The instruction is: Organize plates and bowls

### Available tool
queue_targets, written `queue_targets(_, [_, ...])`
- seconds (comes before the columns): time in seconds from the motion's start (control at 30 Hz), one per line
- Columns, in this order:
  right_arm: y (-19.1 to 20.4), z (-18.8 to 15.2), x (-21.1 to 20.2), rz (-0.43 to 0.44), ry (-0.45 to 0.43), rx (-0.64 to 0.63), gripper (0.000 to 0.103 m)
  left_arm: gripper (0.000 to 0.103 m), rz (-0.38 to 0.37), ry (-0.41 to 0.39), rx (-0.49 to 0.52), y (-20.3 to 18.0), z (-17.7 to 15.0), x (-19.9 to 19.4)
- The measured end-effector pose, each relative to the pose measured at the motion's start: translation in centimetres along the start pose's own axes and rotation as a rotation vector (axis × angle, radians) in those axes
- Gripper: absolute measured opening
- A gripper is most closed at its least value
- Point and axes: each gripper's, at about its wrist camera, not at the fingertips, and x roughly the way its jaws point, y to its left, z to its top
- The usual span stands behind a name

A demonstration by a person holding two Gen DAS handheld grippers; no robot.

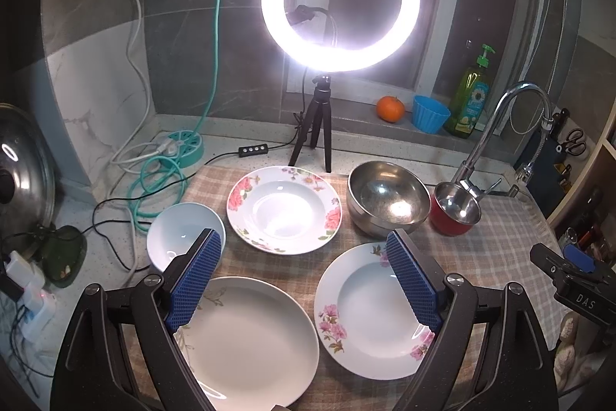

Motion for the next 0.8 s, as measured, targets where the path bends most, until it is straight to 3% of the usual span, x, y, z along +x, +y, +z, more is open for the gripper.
queue_targets(0.8, [0.03,-0.23,0.19,0.014,0.014,0.006,0.103,0.088,-0.006,0.005,0.002,0.09,0.11,-0.01])
